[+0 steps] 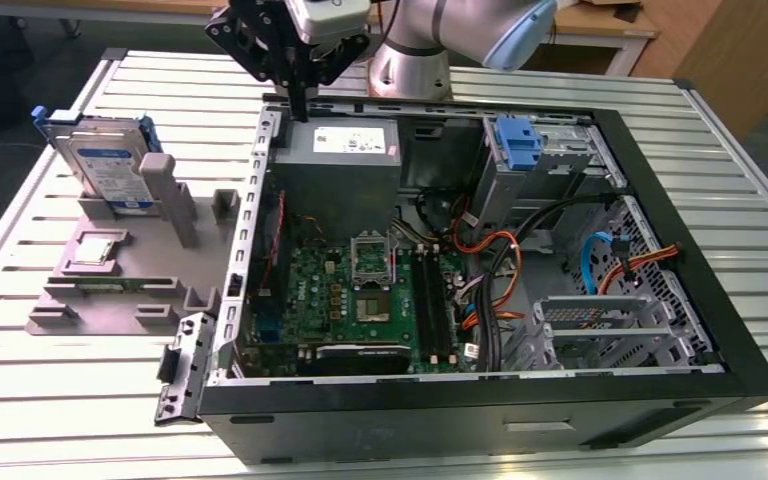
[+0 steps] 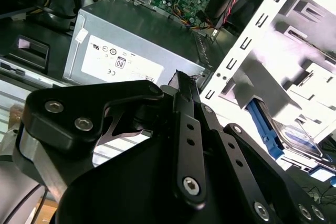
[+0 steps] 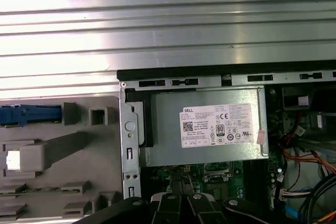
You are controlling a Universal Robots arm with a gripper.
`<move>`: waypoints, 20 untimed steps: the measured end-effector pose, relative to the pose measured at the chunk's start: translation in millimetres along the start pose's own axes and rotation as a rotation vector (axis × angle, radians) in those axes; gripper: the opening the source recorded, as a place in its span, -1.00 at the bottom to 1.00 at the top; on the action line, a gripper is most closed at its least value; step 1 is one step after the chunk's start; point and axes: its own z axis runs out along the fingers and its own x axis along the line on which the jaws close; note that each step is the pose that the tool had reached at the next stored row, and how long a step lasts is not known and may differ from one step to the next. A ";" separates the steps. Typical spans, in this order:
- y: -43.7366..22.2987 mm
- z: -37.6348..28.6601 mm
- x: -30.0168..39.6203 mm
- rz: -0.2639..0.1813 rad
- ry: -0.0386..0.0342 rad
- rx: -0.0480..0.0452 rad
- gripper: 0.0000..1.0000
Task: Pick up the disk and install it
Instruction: 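Reach for the disk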
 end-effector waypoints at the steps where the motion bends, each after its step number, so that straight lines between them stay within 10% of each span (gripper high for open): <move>1: 0.0 0.0 0.3 0.000 0.0001 0.0001 -0.80; 20: -0.7 0.0 9.6 0.000 0.0001 0.0001 -0.80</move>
